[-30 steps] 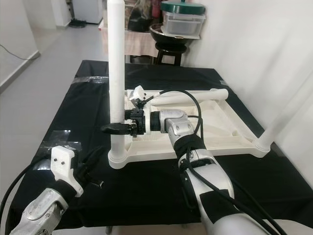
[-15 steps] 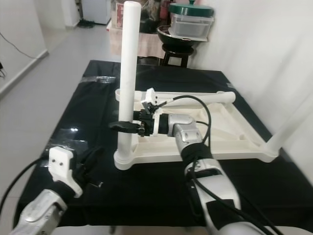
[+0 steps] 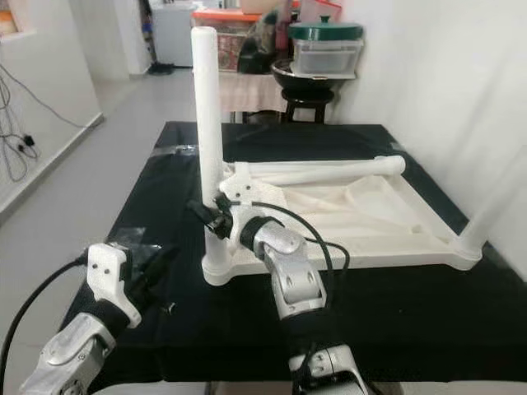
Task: Building children table
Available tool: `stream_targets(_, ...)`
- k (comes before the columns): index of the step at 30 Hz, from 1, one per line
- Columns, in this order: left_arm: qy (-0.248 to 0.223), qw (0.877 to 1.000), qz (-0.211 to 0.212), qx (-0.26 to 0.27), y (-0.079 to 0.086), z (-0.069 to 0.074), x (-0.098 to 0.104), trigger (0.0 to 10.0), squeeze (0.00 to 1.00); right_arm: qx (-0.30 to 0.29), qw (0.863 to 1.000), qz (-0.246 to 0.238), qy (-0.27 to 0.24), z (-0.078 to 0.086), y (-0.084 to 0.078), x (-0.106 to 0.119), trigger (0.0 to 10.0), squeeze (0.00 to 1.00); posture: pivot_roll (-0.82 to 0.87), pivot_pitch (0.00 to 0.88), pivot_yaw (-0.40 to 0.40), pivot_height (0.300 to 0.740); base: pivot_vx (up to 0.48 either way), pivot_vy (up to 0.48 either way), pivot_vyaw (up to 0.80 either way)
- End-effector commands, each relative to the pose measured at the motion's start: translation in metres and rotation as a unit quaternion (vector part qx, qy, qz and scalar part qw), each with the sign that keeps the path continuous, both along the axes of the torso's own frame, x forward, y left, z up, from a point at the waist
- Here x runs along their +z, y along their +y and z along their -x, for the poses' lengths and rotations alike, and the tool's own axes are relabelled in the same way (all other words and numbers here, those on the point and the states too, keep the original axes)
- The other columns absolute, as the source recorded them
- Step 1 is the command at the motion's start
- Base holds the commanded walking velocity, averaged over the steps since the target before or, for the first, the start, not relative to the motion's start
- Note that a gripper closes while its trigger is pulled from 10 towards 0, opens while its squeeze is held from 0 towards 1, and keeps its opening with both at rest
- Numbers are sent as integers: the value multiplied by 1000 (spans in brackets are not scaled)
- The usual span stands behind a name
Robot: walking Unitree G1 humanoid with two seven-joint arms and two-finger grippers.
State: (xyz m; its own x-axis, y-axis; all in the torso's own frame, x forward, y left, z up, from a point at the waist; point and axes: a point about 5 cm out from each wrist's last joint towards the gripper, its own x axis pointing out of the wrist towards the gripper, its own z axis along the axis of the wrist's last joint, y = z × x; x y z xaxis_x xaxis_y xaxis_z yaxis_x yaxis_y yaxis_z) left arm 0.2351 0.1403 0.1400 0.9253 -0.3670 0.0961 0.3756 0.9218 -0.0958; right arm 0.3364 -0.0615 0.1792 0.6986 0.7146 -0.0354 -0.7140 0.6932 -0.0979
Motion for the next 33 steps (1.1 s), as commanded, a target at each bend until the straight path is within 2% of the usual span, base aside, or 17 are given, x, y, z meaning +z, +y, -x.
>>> stream_targets(1,0,1000,-1,6,-1,-1,-2,10000,0,-2,996,80,44,0,-9,-26,10000,0,87,0,-108,740,0,0,0)
stream_targets(3,0,1000,-1,6,-1,-1,-2,10000,0,-2,996,80,44,0,-9,-26,10000,0,87,0,-108,740,0,0,0)
stream_targets(4,1,1000,-1,6,-1,-1,-2,10000,0,33,997,54,46,-4,-7,-17,10000,1000,91,0,-109,740,0,0,0)
stream_targets(5,2,1000,-1,2,-3,-1,-3,10000,0,112,993,26,13,-6,-4,3,10000,1000,91,0,-111,740,0,0,0)
stream_targets(6,3,1000,0,0,-4,-1,-3,10000,0,165,986,12,-14,-7,-3,17,10000,1000,93,0,-111,740,0,0,0)
stream_targets(8,3,1000,0,0,-4,-1,-3,10000,0,165,986,12,-14,-7,-3,17,10000,1000,93,0,-111,740,0,0,0)
stream_targets(9,3,1000,0,-2,-5,-1,-3,10000,0,224,974,2,-23,-8,-5,27,10000,1000,93,0,-111,740,0,0,0)
stream_targets(10,3,1000,0,-2,-5,-1,-3,10000,0,224,974,2,-23,-8,-5,27,10000,1000,93,0,-111,740,0,0,0)
stream_targets(11,4,1000,1,-3,-6,-1,-4,10000,0,263,964,8,-29,-9,-8,30,10000,0,96,0,-113,740,0,0,0)
stream_targets(14,3,1000,4,-4,-8,0,-4,10000,0,286,958,33,-5,-21,-15,25,10000,0,113,0,-128,740,0,0,0)
stream_targets(19,3,1000,7,-4,-11,2,-4,10000,0,299,953,31,24,-28,-17,24,10000,0,125,0,-134,740,0,0,0)
stream_targets(20,3,1000,8,-4,-12,4,-3,10000,0,307,951,17,35,-30,-17,26,3843,0,127,0,-135,740,0,0,0)
stream_targets(21,3,1000,9,-4,-13,4,-3,10000,0,307,951,11,41,-32,-16,29,0,0,130,0,-136,740,0,0,0)
stream_targets(27,3,1000,11,-6,-15,6,-2,10000,0,313,949,9,36,-36,-20,38,0,0,129,0,-137,740,0,0,0)
stream_targets(31,2,1000,12,-5,-15,7,-2,10000,0,326,945,0,28,-38,-28,44,0,0,121,0,-134,740,0,0,0)
stream_targets(32,1,1000,12,-5,-15,7,-1,10000,0,318,948,8,23,-38,-35,40,0,0,108,0,-130,740,0,0,0)
stream_targets(33,1,1000,12,-5,-15,7,-1,10000,0,318,948,8,23,-38,-35,40,0,0,108,0,-130,740,0,0,0)
